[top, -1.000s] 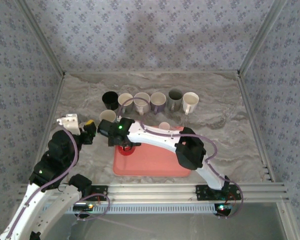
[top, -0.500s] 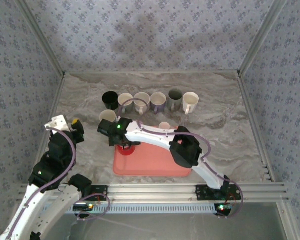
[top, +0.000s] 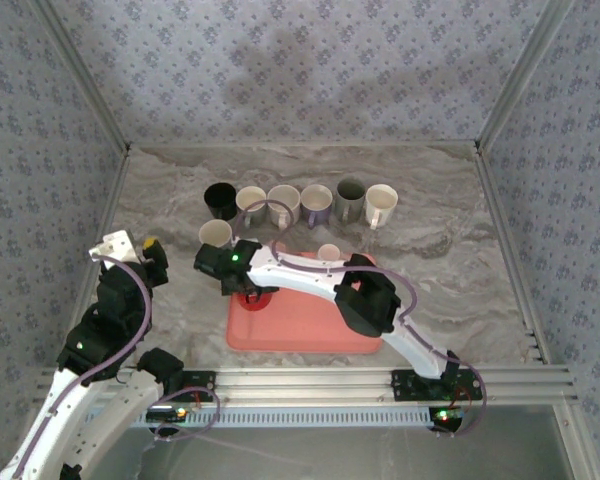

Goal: Turn the mug right side up

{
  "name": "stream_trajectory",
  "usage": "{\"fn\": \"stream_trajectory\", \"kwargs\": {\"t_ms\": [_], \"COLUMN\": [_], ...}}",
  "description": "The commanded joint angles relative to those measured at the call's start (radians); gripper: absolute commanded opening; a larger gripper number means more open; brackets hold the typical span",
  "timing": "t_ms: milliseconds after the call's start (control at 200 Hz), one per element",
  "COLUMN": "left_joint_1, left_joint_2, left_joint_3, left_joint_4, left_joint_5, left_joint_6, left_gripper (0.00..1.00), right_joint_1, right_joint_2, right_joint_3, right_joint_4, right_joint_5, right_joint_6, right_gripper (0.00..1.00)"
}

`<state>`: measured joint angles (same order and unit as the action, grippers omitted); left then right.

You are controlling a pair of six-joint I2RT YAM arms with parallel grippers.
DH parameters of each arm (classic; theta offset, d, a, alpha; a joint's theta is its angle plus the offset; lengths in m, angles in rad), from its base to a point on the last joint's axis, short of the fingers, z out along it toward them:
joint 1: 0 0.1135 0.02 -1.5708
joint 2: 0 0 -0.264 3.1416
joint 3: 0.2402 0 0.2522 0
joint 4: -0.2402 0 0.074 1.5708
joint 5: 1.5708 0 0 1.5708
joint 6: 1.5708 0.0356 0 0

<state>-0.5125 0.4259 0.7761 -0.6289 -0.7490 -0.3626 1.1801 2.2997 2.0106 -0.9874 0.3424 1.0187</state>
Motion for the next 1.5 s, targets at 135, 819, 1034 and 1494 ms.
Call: {"fn": "stream_trajectory", "kwargs": {"t_ms": [135,819,1034,1494], "left_joint_1": [0.002,0.004,0.006,-0.053], "left_joint_2": [0.009,0.122,0.223,0.43], "left_joint_3": [0.012,0.059,0.133,-0.145], "left_joint_4": [0.029,0.096,0.084,0.893], "left_joint_5": [0.119,0.756,1.141,1.689], "left_joint_6": [0.056,-0.003,-0.155,-1.091], "left_gripper": [0.56,0.56,0.57,0.6], "right_joint_1": [0.053,-0.039,-0.142,-0.307], "right_joint_2": [-0.235,-1.144,-1.376,-1.645], "right_joint_3": [-0.182,-1.053,-1.261,-1.288], "right_joint_4": [0.078,0.813,0.971,0.742], "right_joint_5": [0.075,-0.206,-0.379,-0.685], "right_joint_6": [-0.165,-0.963,-1.345,-1.932], "right_gripper": [0.66,0.51,0.47,0.43]}}
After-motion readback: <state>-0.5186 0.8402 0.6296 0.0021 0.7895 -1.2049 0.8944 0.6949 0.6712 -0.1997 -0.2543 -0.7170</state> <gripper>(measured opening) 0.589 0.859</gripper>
